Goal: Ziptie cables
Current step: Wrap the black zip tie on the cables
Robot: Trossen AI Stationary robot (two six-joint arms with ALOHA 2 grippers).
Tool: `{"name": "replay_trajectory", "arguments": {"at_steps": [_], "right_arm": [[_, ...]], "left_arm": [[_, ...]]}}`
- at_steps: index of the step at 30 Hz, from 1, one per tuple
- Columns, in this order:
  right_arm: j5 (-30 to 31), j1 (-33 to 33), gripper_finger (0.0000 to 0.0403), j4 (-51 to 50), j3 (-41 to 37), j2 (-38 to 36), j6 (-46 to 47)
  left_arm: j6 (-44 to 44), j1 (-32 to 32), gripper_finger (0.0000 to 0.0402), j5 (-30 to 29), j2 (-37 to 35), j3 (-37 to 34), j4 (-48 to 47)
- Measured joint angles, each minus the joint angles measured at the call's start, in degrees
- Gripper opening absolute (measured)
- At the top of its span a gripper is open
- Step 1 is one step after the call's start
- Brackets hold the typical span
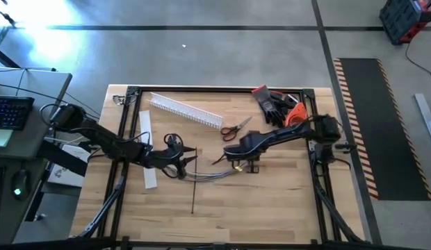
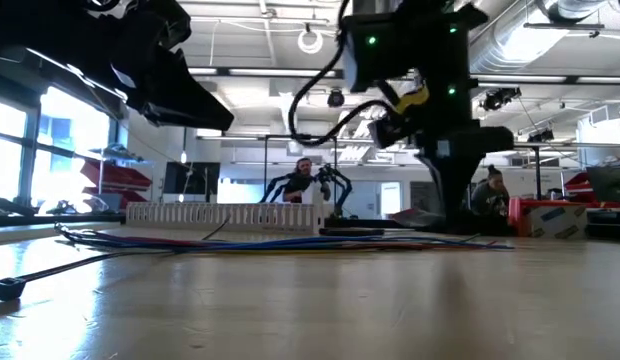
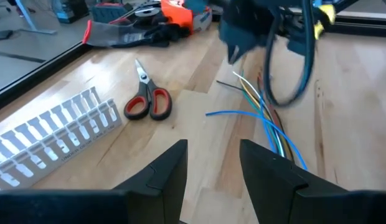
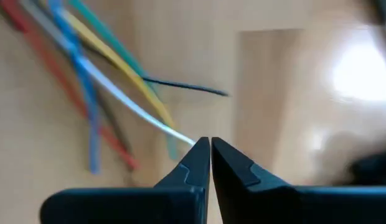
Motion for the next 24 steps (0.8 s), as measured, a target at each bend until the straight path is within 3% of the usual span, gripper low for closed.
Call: {"name": "replay_trajectory", "arguments": {"at_steps": [4,8,15,20,24], "right_arm": [[1.02,0.37,0.0002,11.16,-6.47,-9.22,1.41],[-5.12,0.01,0.0003,32.98,-15.27,-14.92,1.45],[-16.16,-2.00,0.0003,66.74,-25.27,-12.25,0.12],[-17.46,-3.21,0.0017,69.01,-24.92,-8.73,-2.72],[-23.54,-4.01,0.0068,68.87,-23.64,-8.55,-5.56]], "left_arm": [[0.02,-0.01,0.0131,0.00,0.02,0.00,0.10],[0.07,0.01,0.0131,-0.15,0.22,0.04,0.41],[2.03,0.19,0.0131,-0.26,0.26,0.04,1.63],[2.03,1.12,0.0131,-0.15,0.24,0.04,1.62],[1.72,1.85,0.0131,-0.11,0.24,0.04,1.41]]}}
